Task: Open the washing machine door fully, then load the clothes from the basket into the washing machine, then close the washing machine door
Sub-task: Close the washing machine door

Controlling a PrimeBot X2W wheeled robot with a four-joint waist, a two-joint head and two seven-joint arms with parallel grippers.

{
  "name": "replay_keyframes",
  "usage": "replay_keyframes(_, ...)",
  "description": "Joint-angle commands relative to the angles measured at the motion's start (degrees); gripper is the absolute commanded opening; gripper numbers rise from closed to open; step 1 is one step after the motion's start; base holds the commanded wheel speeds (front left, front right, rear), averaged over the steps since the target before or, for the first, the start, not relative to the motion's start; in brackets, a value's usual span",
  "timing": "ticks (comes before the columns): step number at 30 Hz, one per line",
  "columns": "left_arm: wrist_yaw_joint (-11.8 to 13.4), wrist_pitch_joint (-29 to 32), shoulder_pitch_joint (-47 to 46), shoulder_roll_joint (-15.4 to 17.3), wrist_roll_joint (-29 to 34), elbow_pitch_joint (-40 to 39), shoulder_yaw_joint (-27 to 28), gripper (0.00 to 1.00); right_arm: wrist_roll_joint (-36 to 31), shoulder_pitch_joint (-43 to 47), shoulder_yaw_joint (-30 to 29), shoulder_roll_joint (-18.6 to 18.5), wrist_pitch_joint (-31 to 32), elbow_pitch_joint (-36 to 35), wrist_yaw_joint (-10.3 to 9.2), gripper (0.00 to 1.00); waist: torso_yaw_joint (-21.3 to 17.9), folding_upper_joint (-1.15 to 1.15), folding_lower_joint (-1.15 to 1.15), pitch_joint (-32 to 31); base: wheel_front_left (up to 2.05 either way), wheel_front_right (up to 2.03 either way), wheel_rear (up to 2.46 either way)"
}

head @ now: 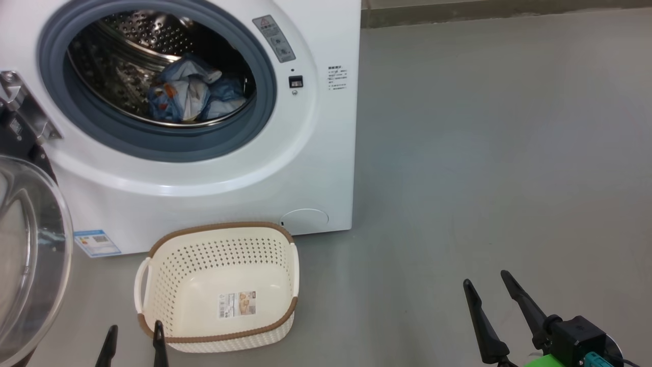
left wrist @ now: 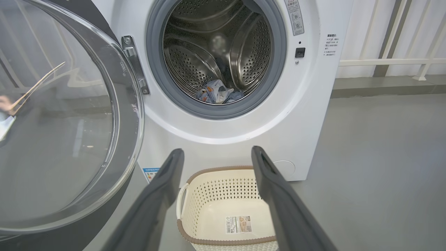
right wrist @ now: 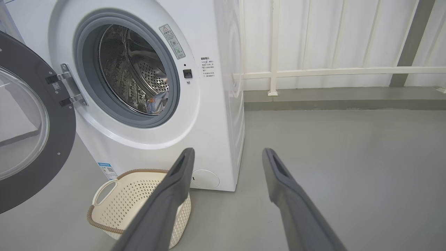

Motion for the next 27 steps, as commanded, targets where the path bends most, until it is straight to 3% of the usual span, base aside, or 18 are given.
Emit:
replay_keyframes(1,0.7,-0.3,-2.8,0.7,0.4,-1.7,1.8,1.0,0.1,-0.7,1.1,-0.2,-0.6,-1.6,0.51,1.0,0.5,0.0,0.0,0.3,0.0,0.0,0.0)
replay_keyframes(10,0.8,-0.3,-3.8,0.1,0.7,-3.2,1.8,1.0,-0.5,-1.1,0.7,-0.2,-0.2,-2.0,0.51,1.0,5.0,0.0,0.0,1.4,0.0,0.0,0.0)
replay_keyframes(27,-0.1,-0.3,-3.6,-1.8,0.4,-4.3,2.7,1.0,-1.8,-2.3,2.0,-0.3,1.2,-2.8,0.51,1.0,20.7,0.0,0.0,1.9,0.0,0.0,0.0)
